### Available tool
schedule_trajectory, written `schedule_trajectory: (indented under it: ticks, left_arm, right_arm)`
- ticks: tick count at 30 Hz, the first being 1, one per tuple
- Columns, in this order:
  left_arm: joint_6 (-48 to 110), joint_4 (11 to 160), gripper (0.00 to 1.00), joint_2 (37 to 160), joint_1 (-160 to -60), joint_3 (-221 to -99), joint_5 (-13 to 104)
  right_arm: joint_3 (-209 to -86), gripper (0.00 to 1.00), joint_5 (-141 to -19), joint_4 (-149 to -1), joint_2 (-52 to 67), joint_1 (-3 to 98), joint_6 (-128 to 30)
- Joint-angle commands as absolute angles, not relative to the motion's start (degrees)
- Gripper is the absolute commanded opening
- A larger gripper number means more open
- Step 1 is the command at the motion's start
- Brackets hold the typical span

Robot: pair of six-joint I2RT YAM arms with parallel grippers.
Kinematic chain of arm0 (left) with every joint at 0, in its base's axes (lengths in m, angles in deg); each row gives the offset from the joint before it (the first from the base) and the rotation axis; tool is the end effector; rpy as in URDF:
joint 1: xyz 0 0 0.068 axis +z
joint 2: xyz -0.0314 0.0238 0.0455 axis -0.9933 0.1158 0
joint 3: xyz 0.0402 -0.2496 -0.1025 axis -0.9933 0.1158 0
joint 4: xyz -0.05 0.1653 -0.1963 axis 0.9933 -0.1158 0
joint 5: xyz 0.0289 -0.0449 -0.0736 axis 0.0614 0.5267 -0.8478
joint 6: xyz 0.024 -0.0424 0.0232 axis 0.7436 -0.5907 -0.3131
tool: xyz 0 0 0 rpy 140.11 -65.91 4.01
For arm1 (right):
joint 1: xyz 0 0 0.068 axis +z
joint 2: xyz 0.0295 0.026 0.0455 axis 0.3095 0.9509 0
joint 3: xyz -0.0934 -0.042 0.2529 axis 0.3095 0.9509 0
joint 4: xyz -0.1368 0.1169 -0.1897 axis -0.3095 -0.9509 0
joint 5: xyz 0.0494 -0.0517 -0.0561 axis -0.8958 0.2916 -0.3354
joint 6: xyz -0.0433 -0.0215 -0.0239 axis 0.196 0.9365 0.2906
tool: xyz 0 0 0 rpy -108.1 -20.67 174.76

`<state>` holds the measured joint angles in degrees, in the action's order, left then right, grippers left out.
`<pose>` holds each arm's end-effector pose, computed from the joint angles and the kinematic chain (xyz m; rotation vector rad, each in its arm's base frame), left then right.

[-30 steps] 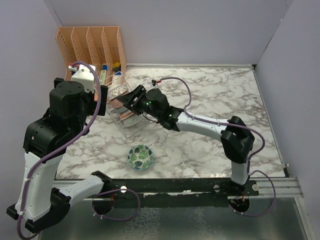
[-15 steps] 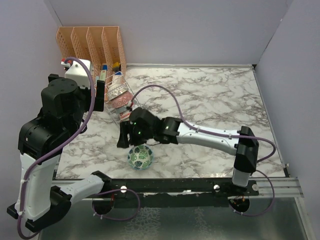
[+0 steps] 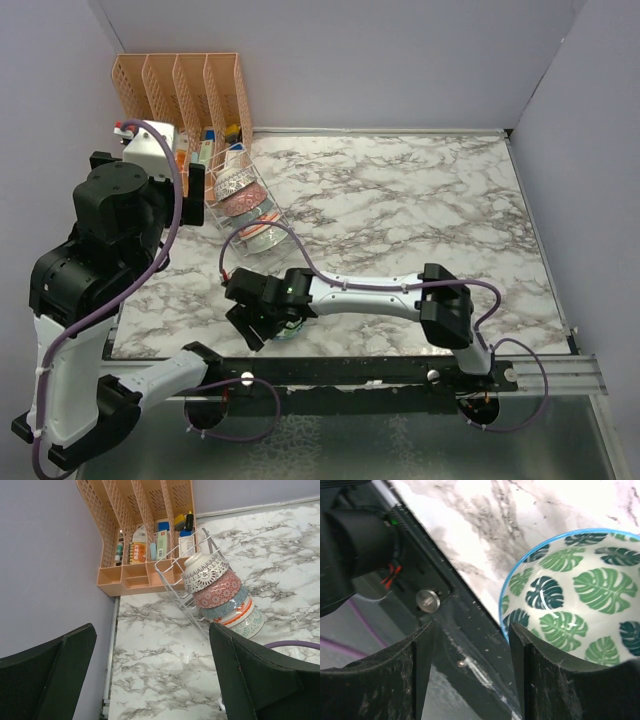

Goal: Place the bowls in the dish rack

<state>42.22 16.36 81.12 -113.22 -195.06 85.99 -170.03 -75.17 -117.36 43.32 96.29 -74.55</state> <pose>0.0923 -0.0311 0.5308 0.0879 1.8313 0.1553 0.0883 0.4339 0.2338 -1.1205 2.5963 0.6445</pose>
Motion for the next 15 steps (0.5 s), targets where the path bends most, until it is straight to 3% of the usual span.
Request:
schedule_trajectory:
  ticks: [1,15]
  left_arm:
    - [42.0,16.8,0.99,79.9,-113.6,-194.9,86.7]
    - [42.7,16.8,0.99,79.1,-113.5,-193.6,88.6]
  right_arm:
    - [-173.3,0.60,-70.2,-120.2,46.2,96.0,-70.7]
    - [-173.7,0.53,-64.5,-119.3,52.0,97.9,-68.8]
